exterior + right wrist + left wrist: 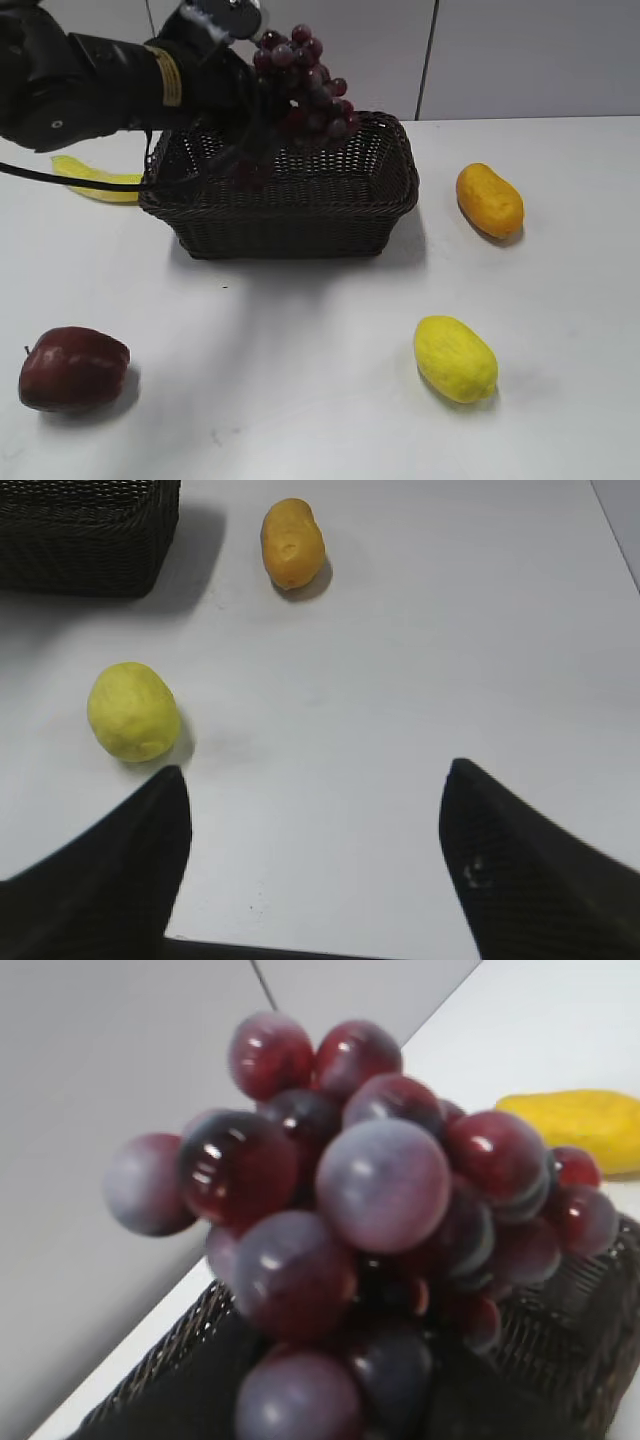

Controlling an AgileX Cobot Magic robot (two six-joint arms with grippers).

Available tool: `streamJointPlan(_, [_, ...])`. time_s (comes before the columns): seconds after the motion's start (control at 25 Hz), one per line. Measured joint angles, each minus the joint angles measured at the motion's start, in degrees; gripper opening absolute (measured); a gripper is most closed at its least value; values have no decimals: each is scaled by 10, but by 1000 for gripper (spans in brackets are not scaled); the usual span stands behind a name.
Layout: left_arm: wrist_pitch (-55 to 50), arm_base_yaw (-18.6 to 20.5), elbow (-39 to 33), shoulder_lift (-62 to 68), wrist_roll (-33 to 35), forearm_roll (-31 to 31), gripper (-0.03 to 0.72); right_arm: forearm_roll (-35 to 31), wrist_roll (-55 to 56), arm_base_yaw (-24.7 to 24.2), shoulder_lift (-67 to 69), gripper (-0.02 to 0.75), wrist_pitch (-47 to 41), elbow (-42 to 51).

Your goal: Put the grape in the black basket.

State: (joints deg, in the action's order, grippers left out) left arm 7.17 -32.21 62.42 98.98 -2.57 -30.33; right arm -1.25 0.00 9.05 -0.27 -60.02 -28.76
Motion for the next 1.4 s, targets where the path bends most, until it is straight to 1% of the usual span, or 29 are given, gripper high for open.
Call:
streamJointPlan(0.24, [10, 29, 0, 44, 0, 0, 295, 0, 0, 0, 0, 585, 0, 0])
streamJointPlan(0.36, [17, 32, 0, 61, 0, -2, 295, 0, 0, 0, 0, 586, 0, 0])
streamJointPlan(0.4, [18, 32, 0, 64, 0, -2, 314, 0, 0, 0, 0, 586, 0, 0])
streamJointPlan(0.44, [17, 32, 0, 67, 0, -2, 366, 0, 0, 0, 0, 586, 0, 0])
streamJointPlan(0.52, [20, 32, 0, 68, 0, 3, 517, 0, 0, 0, 0, 586, 0, 0])
streamJointPlan(0.56, [23, 32, 0, 68, 0, 8, 574, 0, 0, 0, 0, 586, 0, 0])
streamJointPlan(0.6, [23, 32, 0, 68, 0, 12, 615, 0, 0, 0, 0, 586, 0, 0])
streamJointPlan(0.64, [23, 32, 0, 68, 0, 13, 632, 0, 0, 0, 0, 586, 0, 0])
streamJointPlan(0.84, [2, 33, 0, 62, 0, 17, 630, 0, 0, 0, 0, 585, 0, 0])
streamJointPlan(1.0, [-51, 33, 0, 36, 0, 24, 592, 0, 0, 0, 0, 585, 0, 0])
streamJointPlan(1.24, [-174, 41, 0, -28, 0, 30, 539, 0, 0, 0, 0, 585, 0, 0])
streamJointPlan(1.4, [-281, 70, 0, -54, 0, 45, 520, 0, 0, 0, 0, 585, 0, 0])
